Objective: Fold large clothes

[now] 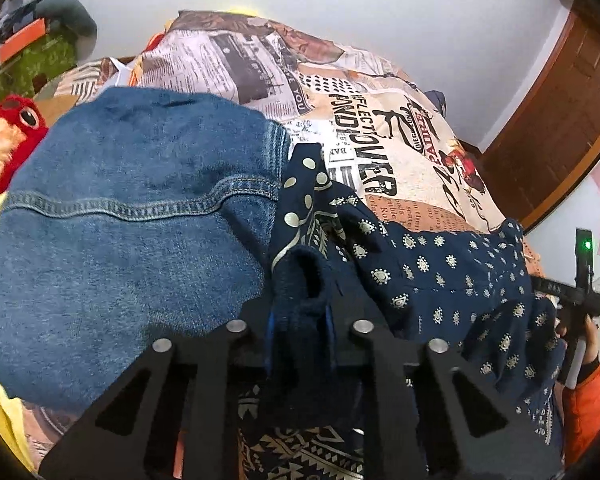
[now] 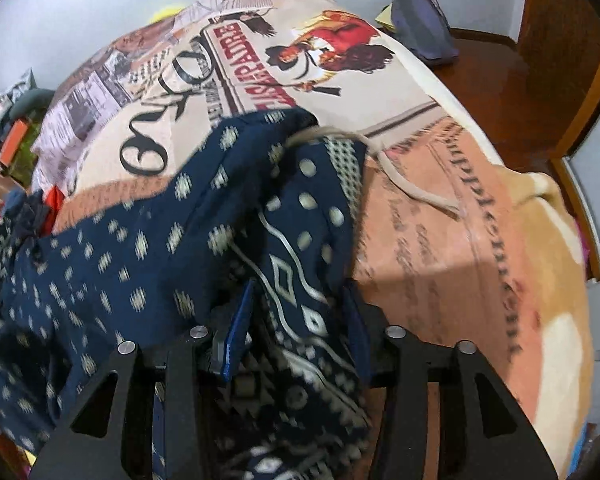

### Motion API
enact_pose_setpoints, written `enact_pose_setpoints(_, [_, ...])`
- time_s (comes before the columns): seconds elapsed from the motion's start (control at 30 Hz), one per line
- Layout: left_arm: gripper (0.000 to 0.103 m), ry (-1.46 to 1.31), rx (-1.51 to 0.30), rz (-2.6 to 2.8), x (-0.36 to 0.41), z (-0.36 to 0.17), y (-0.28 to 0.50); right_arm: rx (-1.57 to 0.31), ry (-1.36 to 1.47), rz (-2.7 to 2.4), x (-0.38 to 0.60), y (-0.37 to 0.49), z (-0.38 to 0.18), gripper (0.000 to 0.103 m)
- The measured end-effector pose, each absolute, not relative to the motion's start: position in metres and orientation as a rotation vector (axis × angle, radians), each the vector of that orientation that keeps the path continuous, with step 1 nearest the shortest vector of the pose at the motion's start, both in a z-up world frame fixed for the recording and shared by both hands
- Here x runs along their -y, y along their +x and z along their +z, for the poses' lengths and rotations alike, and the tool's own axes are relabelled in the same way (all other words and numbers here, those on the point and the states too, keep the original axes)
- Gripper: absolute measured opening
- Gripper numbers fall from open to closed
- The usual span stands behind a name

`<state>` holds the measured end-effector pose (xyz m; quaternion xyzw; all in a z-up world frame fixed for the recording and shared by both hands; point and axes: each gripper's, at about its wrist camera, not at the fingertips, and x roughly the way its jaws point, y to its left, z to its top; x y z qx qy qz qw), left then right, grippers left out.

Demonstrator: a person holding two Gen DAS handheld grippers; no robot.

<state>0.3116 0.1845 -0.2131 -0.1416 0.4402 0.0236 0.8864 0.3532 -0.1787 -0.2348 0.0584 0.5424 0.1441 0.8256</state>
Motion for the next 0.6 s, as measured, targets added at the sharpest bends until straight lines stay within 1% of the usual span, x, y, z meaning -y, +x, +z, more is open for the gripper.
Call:
enact_pose_setpoints(0.07, [0.010, -0.269, -0.909, 0.049, -0.180, -0.207, 0.309, -1.142, 0.137, 0.324, 0.178, 0.356, -0.234, 0.032])
enact_pose_setpoints(0.13, [0.009, -0.242, -0.891, 0.036, -0.173, -0.197, 0.304, -1.133, 0.123, 0.317, 0.177, 0.357, -0.233, 0.012])
enact_pose_setpoints(0.23, [0.008, -0.176, -0.852, 0.040, -0.158, -0.181, 0.298, -1.087, 0.127, 0.341, 0.178, 0.352, -0.221, 0.008])
enact_pose_setpoints(0.37, [0.008, -0.091, -0.776, 0.055, -0.141, -0.152, 0.289, -0.992, 0.149, 0.388, 0.179, 0.340, -0.187, 0.006])
enact_pose_setpoints(0.6, [0.008, -0.140, -0.676, 0.067, -0.154, -0.109, 0.281, -0.831, 0.115, 0.469, 0.161, 0.317, -0.120, 0.006])
